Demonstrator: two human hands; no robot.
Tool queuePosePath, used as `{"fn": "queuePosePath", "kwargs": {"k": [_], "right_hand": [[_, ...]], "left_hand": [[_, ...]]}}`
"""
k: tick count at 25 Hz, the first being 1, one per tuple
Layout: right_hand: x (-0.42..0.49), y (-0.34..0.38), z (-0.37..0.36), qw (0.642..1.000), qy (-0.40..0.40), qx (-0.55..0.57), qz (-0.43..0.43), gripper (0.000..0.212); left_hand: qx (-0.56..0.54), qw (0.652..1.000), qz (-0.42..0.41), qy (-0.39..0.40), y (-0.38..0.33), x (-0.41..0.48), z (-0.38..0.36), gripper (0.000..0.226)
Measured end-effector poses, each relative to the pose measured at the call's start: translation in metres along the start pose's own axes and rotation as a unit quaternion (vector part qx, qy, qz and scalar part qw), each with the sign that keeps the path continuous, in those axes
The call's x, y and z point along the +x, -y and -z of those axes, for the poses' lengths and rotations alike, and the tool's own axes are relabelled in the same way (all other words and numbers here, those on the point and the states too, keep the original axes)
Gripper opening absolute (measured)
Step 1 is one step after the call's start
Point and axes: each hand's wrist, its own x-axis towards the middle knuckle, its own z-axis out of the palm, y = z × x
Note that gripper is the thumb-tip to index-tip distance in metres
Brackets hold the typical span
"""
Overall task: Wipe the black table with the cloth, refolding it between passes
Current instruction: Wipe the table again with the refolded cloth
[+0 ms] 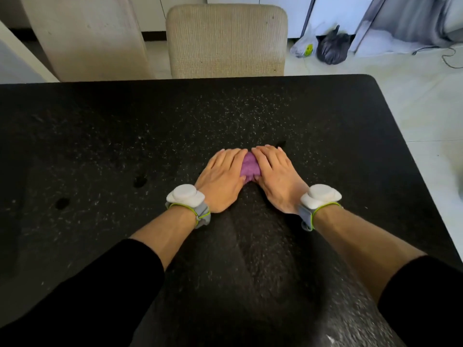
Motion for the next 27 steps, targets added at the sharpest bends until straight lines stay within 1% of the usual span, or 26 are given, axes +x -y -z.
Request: {"fn": "queuePosePath", "kwargs": {"k": [5, 12, 22, 27], "right_hand": [[0.035, -0.008, 0.001, 1.0, -0.013, 0.008, -0.009, 0.062], [0.018, 0.01, 0.005, 0.999, -0.016, 0.004, -0.028, 0.062], [-0.087, 0.072, -0.003, 1.0, 0.018, 0.007, 0.008, 0.064], [-0.129, 0.1, -0.01, 1.0, 0.008, 0.008, 0.029, 0.062]], "left_hand": [[0.004, 1.0, -0.021, 0.007, 0.03, 0.033, 0.001, 0.065], [-0.002, 1.0, -0.012, -0.006, 0.017, 0.016, 0.003, 0.064], [-0.001, 1.0, 0.026, 0.009, -0.04, -0.109, 0.002, 0.065], [-0.006, 0.999, 0.04, 0.009, -0.065, -0.162, 0.0, 0.063]]}}
